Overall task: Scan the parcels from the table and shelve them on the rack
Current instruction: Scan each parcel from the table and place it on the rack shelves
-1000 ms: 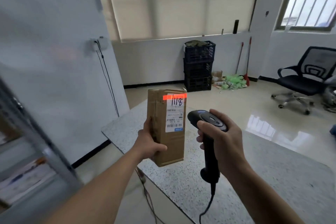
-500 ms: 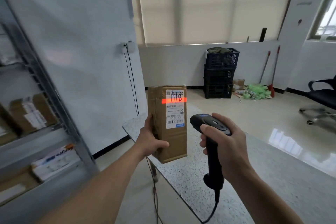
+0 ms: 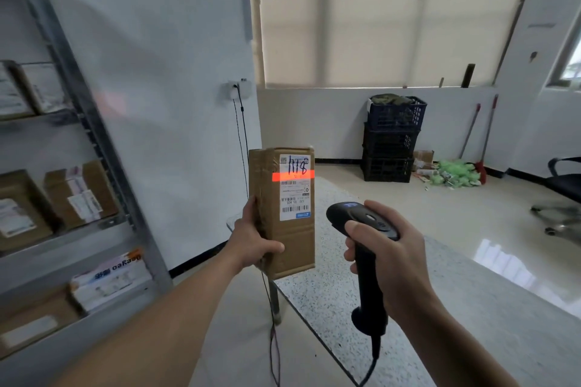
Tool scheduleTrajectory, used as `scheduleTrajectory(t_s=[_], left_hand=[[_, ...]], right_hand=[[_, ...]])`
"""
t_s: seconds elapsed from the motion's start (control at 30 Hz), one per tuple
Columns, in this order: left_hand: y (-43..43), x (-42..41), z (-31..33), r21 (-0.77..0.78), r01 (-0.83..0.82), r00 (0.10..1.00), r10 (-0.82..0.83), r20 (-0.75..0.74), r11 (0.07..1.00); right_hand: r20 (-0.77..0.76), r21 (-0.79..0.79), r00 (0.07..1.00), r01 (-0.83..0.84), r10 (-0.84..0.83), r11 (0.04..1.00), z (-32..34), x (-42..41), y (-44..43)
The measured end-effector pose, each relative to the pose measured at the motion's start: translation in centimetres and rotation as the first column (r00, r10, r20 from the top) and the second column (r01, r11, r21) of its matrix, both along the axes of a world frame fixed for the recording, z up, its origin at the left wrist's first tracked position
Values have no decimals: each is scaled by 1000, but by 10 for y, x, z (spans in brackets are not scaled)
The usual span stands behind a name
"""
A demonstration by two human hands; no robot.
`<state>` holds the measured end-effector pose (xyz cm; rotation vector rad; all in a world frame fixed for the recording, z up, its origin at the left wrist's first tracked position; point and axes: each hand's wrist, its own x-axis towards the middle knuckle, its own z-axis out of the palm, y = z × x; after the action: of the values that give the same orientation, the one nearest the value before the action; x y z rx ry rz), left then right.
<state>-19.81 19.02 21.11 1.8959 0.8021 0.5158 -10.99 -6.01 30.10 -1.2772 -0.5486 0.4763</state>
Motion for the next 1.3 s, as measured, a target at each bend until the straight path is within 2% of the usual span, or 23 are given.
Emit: scheduleTrajectory(t_s=[0.43,0.77,1.3], left_hand=[[34,-45,10,-52,-97,995,98,13,994],[48,-62,14,-36,-145,989,145,12,989],[48,-67,22,-45,-152,988,153,33,987]], right_hand=[[17,-25,999,-27,27,999,1,-28,18],[10,-28,999,-49,50,998,2,-38,24],[24,0,998,-55,55,999,3,-43,17]])
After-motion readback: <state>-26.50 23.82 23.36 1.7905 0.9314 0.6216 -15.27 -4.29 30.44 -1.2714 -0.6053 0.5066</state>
